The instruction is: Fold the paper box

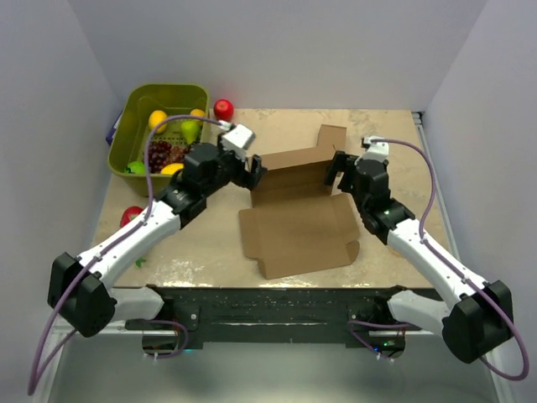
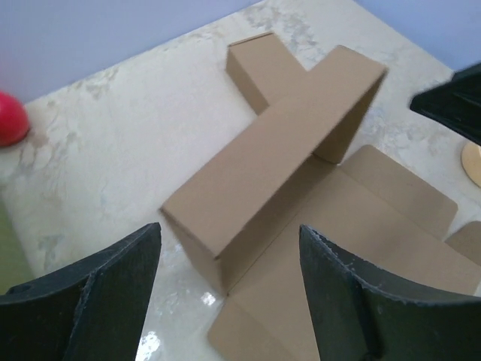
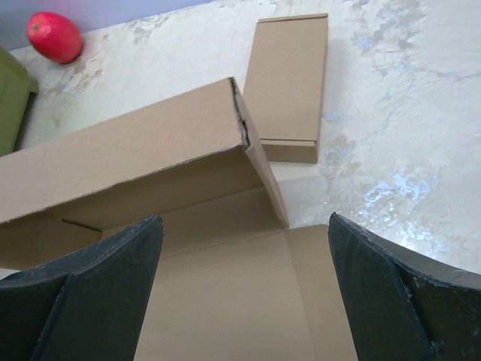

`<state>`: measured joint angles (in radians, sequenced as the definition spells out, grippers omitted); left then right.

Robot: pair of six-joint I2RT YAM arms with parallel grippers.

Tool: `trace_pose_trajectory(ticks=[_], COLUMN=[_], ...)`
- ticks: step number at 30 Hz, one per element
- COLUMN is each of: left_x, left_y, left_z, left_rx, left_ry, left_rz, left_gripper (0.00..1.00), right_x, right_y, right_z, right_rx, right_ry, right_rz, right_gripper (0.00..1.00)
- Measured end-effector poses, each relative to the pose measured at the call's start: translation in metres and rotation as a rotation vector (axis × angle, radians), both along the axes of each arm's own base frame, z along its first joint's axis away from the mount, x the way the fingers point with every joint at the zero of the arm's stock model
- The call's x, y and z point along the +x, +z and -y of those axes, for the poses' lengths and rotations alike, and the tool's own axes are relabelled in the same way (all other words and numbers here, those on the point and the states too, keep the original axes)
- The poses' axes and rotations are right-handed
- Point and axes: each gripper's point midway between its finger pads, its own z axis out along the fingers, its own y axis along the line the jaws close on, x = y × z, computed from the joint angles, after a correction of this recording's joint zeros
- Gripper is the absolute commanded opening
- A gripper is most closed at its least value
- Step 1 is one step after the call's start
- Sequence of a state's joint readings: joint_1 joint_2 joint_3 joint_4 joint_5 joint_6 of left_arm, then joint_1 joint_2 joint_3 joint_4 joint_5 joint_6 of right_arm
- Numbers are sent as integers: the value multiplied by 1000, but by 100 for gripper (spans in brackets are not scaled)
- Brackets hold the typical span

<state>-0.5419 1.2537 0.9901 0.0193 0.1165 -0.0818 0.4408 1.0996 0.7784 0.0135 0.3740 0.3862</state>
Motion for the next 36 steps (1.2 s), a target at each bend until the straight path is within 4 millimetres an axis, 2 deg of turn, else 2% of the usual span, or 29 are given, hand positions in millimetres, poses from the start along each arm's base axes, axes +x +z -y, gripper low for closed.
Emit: trace_pose_trajectory(ticks=[2,4,7,10,14,19,20,24,30,36], left_x=[-8,-11,-11,-2,13,25,29,40,54,68], left_y=[9,16,19,0,-39,-82,-82,-80,-72,-69], left_z=[28,51,86,106,121,118,115,110,95,78], left_rx=[79,150,264,377,514,685,709,757,798,800], left_ry=[-51,-77,-104,-102,-99,-53,-25,78,197,277], left_rz=[62,114,186,198,167,154,164,199,239,239], left_gripper=[81,84,88,88,89,87,86,61,42,26], right_x=[3,11,10,1,-7,-11,-12,-15,-17,-24], right_y=[6,7,-5,-14,-10,-2,-3,-6,-5,6], right_z=[9,27,59,78,84,81,79,72,65,62], right_rx=[9,28,55,77,112,150,155,172,192,204], right_ry=[-31,-73,-144,-179,-161,-120,-111,-79,-46,-25], right_rz=[-32,-72,-128,-168,-172,-153,-155,-167,-170,-146], right_gripper=[96,96,96,96,96,96,96,95,95,95])
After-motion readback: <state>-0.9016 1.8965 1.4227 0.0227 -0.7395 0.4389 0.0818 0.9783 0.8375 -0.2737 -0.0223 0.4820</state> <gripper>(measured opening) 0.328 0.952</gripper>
